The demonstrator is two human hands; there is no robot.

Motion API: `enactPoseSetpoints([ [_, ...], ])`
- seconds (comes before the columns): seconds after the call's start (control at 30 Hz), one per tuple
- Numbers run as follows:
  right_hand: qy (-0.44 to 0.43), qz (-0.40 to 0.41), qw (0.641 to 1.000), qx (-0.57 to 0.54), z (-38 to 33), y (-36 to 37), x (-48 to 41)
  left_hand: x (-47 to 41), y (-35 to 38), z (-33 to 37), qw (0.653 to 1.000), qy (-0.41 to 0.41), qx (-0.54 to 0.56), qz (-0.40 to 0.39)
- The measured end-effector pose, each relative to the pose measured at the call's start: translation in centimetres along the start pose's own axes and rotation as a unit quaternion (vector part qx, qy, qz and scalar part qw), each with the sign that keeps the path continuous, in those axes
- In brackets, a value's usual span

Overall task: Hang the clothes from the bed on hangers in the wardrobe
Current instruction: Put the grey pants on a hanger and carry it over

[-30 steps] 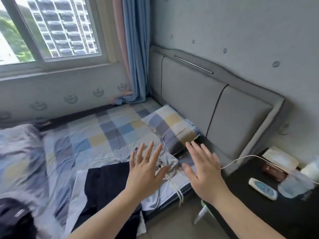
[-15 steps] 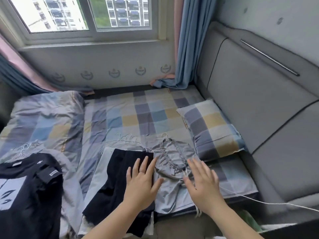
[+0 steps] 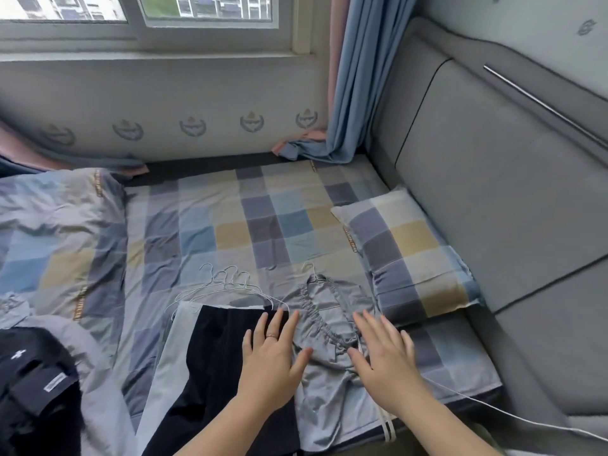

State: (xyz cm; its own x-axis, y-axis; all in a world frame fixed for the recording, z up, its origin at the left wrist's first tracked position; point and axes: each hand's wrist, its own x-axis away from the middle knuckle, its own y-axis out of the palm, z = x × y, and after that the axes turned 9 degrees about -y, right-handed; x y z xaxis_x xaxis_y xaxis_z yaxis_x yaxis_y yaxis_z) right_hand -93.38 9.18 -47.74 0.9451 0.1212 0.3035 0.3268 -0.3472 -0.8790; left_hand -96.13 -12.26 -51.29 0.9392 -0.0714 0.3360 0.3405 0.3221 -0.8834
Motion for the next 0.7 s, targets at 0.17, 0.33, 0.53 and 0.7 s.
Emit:
enactPoseSetpoints([
  [0.17, 0.011, -0.04, 0.999, -0.004, 2.5, 1.2, -4.3, -5.0, 2.0, 0.0, 0.999, -0.018, 0.016, -0.026],
  [0.33, 0.016, -0.108, 0.994, 0.009, 8.3, 6.4, -10.7, -11.9, 8.1, -0.2, 0.996, -0.052, 0.026, -0.066],
  [0.53, 0.025, -0.146, 0.988, 0.05, 17.8, 16.3, -22.3, -23.0, 20.4, -2.0, 0.99, -0.065, 0.032, -0.121],
  [0.7, 0.017, -0.15, 0.986, 0.075, 24.0, 23.7, -31.8, -32.8, 29.1, -4.2, 0.993, -0.017, -0.009, -0.114],
])
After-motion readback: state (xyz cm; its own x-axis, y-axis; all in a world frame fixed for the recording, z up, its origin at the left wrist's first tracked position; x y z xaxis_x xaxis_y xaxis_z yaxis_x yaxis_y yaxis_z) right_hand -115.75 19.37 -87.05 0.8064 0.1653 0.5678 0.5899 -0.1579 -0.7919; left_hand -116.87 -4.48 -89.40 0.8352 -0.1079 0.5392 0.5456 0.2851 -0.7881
